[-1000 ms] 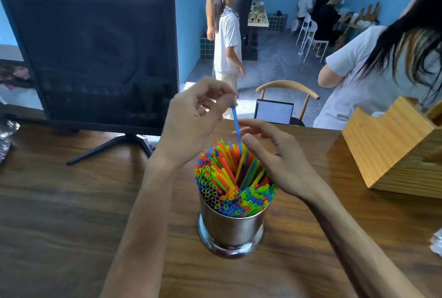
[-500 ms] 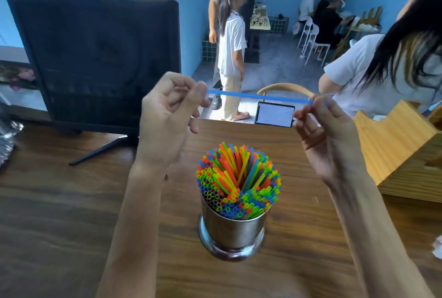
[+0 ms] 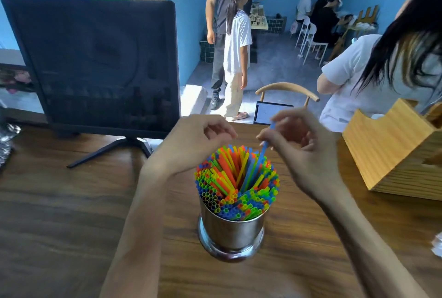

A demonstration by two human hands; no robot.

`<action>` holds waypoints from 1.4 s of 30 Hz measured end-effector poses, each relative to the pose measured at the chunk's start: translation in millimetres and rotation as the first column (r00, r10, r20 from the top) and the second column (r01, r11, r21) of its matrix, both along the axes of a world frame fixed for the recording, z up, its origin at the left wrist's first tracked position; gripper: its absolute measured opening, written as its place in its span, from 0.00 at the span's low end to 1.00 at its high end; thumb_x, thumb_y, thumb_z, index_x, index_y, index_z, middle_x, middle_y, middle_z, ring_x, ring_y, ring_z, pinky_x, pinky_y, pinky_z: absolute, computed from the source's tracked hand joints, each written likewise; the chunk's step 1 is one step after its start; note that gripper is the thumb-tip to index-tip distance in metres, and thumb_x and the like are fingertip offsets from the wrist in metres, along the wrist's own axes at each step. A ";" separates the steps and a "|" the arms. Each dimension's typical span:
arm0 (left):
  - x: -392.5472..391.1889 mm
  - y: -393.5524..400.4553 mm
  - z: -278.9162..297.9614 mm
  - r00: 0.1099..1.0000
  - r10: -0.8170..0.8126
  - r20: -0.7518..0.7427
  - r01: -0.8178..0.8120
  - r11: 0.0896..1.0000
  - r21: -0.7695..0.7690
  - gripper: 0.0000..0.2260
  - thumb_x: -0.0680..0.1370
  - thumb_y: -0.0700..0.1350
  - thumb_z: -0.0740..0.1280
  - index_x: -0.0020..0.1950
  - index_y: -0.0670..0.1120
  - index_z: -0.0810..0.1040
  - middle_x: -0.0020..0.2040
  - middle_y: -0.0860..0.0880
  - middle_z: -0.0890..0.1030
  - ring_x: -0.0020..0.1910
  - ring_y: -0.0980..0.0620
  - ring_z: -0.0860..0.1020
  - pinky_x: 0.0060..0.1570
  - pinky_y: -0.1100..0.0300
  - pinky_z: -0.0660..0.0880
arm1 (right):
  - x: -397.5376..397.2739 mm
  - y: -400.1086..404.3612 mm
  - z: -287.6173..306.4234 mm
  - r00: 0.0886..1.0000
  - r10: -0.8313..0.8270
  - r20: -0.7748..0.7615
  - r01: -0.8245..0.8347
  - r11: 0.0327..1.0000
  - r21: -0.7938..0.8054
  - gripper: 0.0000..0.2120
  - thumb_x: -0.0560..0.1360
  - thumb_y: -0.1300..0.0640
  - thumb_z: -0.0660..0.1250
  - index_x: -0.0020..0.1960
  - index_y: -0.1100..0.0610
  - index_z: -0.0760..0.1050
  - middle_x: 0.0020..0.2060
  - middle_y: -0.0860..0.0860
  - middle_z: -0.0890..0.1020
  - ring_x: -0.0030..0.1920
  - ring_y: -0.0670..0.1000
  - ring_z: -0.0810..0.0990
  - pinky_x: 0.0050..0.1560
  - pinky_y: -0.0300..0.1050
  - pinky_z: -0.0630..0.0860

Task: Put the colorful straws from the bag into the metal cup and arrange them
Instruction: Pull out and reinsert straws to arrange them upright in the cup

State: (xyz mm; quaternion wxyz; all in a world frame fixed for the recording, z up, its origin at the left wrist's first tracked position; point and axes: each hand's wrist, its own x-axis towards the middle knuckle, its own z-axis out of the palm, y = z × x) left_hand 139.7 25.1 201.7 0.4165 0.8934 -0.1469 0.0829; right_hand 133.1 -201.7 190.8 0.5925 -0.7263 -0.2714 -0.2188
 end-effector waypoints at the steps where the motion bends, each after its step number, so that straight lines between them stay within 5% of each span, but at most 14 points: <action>1: 2.2 -2.6 -0.5 0.999 0.024 0.025 -0.023 0.999 -0.033 0.07 0.79 0.45 0.72 0.46 0.59 0.86 0.39 0.62 0.82 0.35 0.61 0.76 0.37 0.74 0.70 | -2.0 0.2 -7.0 1.000 -0.009 0.025 0.012 0.991 -0.130 0.04 0.76 0.55 0.75 0.47 0.47 0.81 0.39 0.47 0.85 0.43 0.49 0.84 0.44 0.44 0.79; 4: 9.2 -10.5 -2.2 1.000 0.018 -0.026 -0.019 0.999 -0.041 0.06 0.80 0.49 0.71 0.53 0.58 0.86 0.45 0.55 0.84 0.39 0.52 0.77 0.38 0.69 0.72 | -2.7 0.7 -22.8 0.999 -0.038 0.009 0.039 0.960 -0.276 0.14 0.78 0.44 0.70 0.37 0.49 0.84 0.42 0.43 0.84 0.50 0.48 0.81 0.51 0.43 0.74; 11: 16.9 -19.6 -4.6 0.993 -0.060 -0.103 0.083 0.968 0.237 0.07 0.81 0.51 0.69 0.53 0.61 0.87 0.47 0.60 0.84 0.43 0.67 0.76 0.42 0.65 0.70 | 9.0 -2.5 -25.5 0.982 -0.063 -0.179 0.060 0.998 -0.018 0.29 0.81 0.34 0.54 0.38 0.47 0.85 0.43 0.46 0.85 0.51 0.49 0.82 0.52 0.37 0.72; 20: 12.5 -14.4 -3.4 0.991 -0.077 -0.109 0.099 0.972 0.215 0.06 0.81 0.55 0.68 0.50 0.61 0.86 0.45 0.62 0.82 0.47 0.66 0.77 0.43 0.65 0.73 | 13.0 0.6 -33.7 0.967 -0.082 -0.239 0.078 0.997 -0.028 0.30 0.80 0.30 0.50 0.41 0.45 0.85 0.43 0.43 0.86 0.51 0.42 0.81 0.46 0.31 0.72; 30: 10.5 -15.6 -2.3 0.998 -0.020 -0.052 0.028 0.986 0.163 0.03 0.73 0.55 0.77 0.42 0.58 0.88 0.41 0.62 0.84 0.45 0.64 0.78 0.39 0.69 0.69 | 13.6 -2.2 -37.2 0.959 -0.094 -0.267 0.078 0.994 -0.072 0.25 0.84 0.41 0.53 0.41 0.46 0.84 0.42 0.44 0.85 0.48 0.43 0.81 0.46 0.29 0.71; 42: 4.8 -18.1 0.6 0.999 -0.017 -0.038 0.025 0.975 0.221 0.05 0.74 0.48 0.77 0.46 0.59 0.87 0.42 0.63 0.84 0.45 0.63 0.77 0.42 0.66 0.70 | 13.8 -0.5 -38.8 0.965 -0.067 -0.252 0.053 0.996 -0.065 0.29 0.80 0.31 0.51 0.42 0.46 0.84 0.43 0.42 0.85 0.47 0.39 0.80 0.47 0.26 0.71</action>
